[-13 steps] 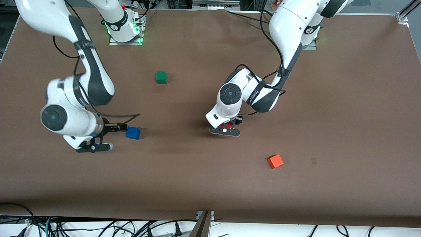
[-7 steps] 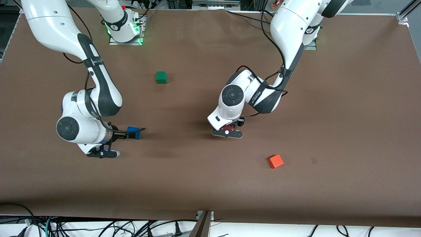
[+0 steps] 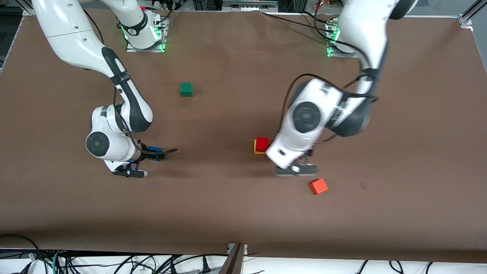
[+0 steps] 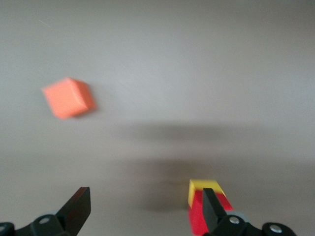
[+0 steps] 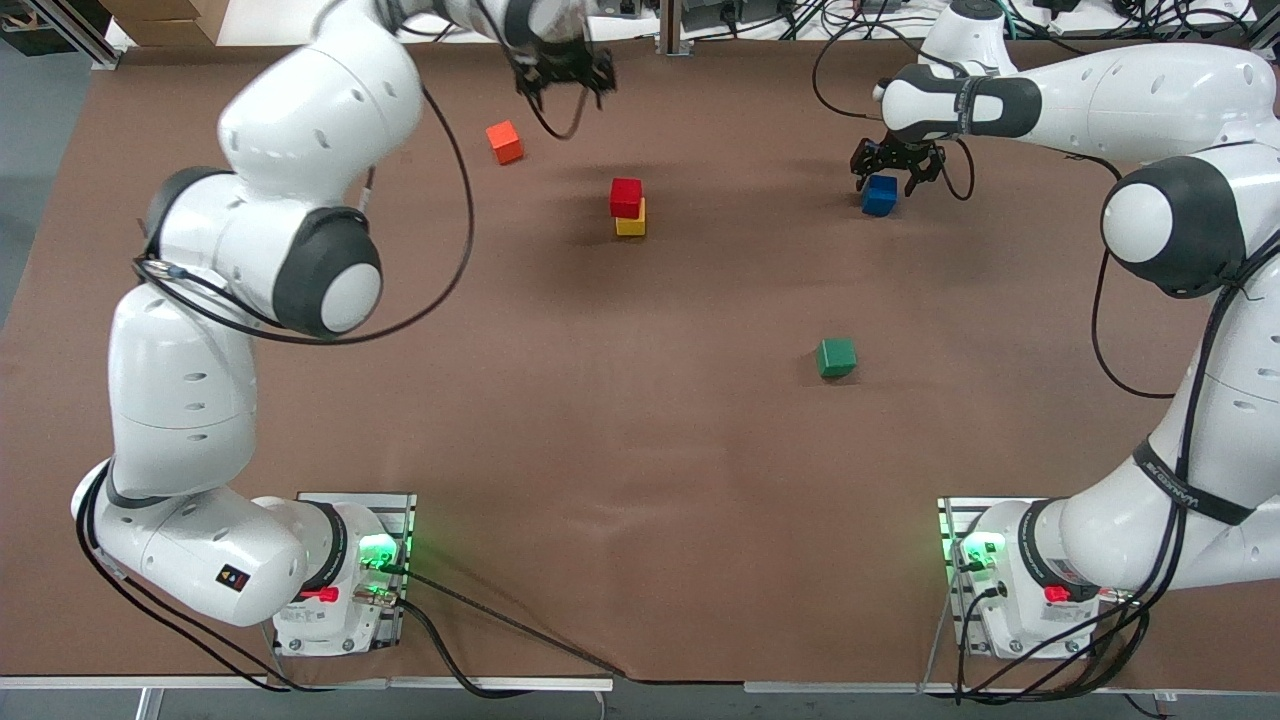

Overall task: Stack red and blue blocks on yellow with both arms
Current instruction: 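Place the red cube on the yellow cube while the right gripper grasps the blue cube, then retract the left gripper while the right gripper carries the blue cube over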

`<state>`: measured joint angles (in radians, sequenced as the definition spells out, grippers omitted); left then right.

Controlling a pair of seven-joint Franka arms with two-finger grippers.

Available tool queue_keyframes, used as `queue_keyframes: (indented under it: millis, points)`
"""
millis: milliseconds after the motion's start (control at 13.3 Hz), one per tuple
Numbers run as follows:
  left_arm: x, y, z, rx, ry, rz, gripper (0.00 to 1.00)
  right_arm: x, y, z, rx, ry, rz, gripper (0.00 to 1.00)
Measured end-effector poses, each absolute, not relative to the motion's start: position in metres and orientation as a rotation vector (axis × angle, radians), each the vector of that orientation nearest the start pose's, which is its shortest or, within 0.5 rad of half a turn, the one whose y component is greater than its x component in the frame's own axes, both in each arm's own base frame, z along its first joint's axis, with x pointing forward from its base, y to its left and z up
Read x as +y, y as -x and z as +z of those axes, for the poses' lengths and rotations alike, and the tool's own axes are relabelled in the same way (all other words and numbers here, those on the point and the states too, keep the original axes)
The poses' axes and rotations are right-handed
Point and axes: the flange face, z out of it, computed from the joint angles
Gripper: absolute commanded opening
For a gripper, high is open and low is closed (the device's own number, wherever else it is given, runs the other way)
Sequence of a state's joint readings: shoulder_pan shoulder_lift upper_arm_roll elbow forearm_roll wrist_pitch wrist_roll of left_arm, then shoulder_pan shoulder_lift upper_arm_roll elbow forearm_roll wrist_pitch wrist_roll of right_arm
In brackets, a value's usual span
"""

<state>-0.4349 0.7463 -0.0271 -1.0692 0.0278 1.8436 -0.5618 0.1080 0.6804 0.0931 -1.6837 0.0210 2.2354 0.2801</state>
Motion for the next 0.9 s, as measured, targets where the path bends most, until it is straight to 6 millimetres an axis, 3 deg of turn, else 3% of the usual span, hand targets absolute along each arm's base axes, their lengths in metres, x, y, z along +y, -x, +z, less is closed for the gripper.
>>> queue_keyframes:
  millis: [150, 375, 525, 675, 900]
  points:
    - [-0.267, -0.706, 0.436, -0.296, 3.155, -0.128, 1.0, 0.128, -0.653, 0.197, 0.17, 3.085, 0.213, 0.33]
    - [-0.182, -0.723, 0.489, -0.477, 3.146, -0.225, 1.0, 0.13, -0.655, 0.214, 0.163, 3.084, 0.188, 0.32]
    - [-0.127, -0.726, 0.517, -0.594, 3.128, -0.265, 1.0, 0.14, -0.658, 0.238, 0.137, 3.075, 0.15, 0.33]
    - [-0.076, -0.71, 0.542, -0.633, 3.092, -0.139, 1.0, 0.172, -0.657, 0.278, 0.067, 3.056, 0.152, 0.34]
    - [-0.022, -0.677, 0.582, -0.501, 3.09, -0.011, 1.0, 0.251, -0.652, 0.339, -0.006, 3.046, 0.128, 0.35]
